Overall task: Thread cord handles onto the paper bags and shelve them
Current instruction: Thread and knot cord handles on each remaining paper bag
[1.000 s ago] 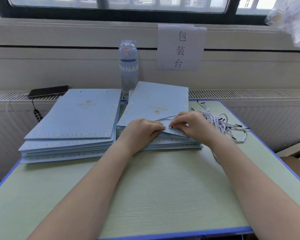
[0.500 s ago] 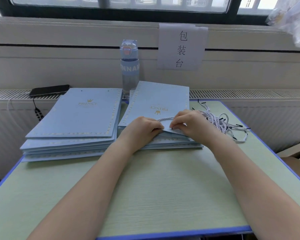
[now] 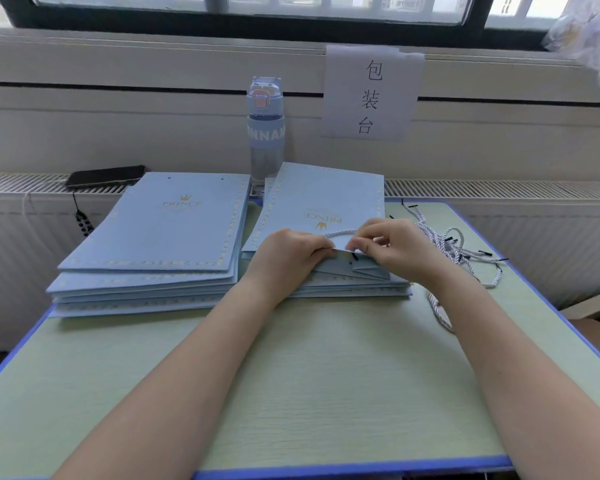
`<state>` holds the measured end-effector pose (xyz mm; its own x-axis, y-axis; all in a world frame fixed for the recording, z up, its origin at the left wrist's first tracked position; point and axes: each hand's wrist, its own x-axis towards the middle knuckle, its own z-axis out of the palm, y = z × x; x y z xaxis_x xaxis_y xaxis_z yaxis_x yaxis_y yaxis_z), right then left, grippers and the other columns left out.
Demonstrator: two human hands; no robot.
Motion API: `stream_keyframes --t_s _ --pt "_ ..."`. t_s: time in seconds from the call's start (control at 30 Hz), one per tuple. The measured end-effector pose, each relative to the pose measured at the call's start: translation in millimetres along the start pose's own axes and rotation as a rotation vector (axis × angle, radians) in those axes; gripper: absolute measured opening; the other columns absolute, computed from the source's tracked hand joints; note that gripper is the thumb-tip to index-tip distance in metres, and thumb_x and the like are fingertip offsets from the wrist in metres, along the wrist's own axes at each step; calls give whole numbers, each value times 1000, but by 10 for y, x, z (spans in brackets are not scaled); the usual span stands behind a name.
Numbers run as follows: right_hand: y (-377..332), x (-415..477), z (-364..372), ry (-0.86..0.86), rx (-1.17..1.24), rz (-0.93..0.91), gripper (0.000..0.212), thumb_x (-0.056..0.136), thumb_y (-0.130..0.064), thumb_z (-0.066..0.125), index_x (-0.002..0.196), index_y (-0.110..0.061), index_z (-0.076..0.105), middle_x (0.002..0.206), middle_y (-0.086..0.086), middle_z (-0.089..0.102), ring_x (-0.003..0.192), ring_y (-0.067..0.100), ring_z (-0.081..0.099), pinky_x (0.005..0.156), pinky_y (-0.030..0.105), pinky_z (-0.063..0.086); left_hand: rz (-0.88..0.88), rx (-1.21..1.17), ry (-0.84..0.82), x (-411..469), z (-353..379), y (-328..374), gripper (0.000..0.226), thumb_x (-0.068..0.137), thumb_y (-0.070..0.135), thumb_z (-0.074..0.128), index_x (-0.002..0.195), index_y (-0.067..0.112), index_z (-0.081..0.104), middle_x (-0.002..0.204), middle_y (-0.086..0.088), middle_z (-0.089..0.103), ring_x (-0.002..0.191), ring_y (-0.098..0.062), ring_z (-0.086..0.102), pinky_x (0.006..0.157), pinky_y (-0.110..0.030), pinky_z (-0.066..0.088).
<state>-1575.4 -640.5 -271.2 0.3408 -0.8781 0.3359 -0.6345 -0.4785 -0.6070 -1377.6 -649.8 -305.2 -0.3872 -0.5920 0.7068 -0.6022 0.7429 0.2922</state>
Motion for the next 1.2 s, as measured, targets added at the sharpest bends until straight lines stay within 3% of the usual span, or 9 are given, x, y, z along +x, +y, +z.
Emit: stream_keyframes --t_s 0.07,0.27,0.5,0.63,0.77,0.97,1.03,1.13,1.2 --pt "-39 -19 -14 5 30 -14 13 88 -16 65 82 -13 76 90 -11 63 79 0 57 71 12 43 6 14 32 -1 -16 28 35 85 36 51 81 11 76 71 -2 73 59 -21 67 52 -33 54" --pt "-79 -29 7 49 65 -31 18 85 -11 68 99 -21 74 81 -5 71 76 17 62 75 24 49 -38 58 80 8 -25 62 35 87 37 49 84 14 76 72 -1 73 60 -22 68 52 -35 54" --pt "-133 -46 -9 39 -60 -115 24 88 -7 63 106 -22 70 78 -8 68 77 19 62 77 30 47 -97 113 118 10 -46 105 28 85 39 56 82 20 75 65 3 70 57 -21 65 49 -31 50" --pt "-158 -76 -118 -40 102 -26 45 89 -3 59 117 -39 57 87 -6 66 78 8 61 78 20 48 -296 -19 88 46 -91 156 18 80 36 68 82 20 77 71 3 72 67 -18 66 62 -35 52" --pt "-217 -103 -176 -168 72 -6 67 91 6 44 121 -54 45 101 -4 62 81 1 58 78 8 43 -355 -26 76 83 -142 233 12 79 31 75 83 20 78 75 3 73 73 -15 66 68 -37 52" --pt "-225 -107 -231 -227 68 -15 61 83 15 38 111 -30 66 108 -10 66 81 -11 57 72 3 38 -358 13 71 112 -172 273 11 80 30 74 87 22 78 78 3 74 75 -15 66 66 -35 53" --pt "-210 -104 -229 -205 64 -1 61 83 15 40 109 -33 66 103 -9 66 84 -13 57 74 5 39 -321 33 67 110 -174 269 12 80 33 74 86 22 78 76 3 73 72 -15 66 64 -33 52" --pt "-202 -97 -221 -125 142 6 53 89 11 46 106 -37 64 97 -1 70 88 7 66 81 22 50 -221 92 102 92 -168 246 21 81 41 66 83 23 76 72 6 72 66 -16 66 57 -33 52" --pt "-219 -94 -217 -56 217 31 45 91 9 48 104 -32 62 91 1 72 82 15 67 75 24 49 -124 174 197 84 -152 242 24 83 41 61 82 22 75 74 7 73 63 -16 67 52 -28 52"
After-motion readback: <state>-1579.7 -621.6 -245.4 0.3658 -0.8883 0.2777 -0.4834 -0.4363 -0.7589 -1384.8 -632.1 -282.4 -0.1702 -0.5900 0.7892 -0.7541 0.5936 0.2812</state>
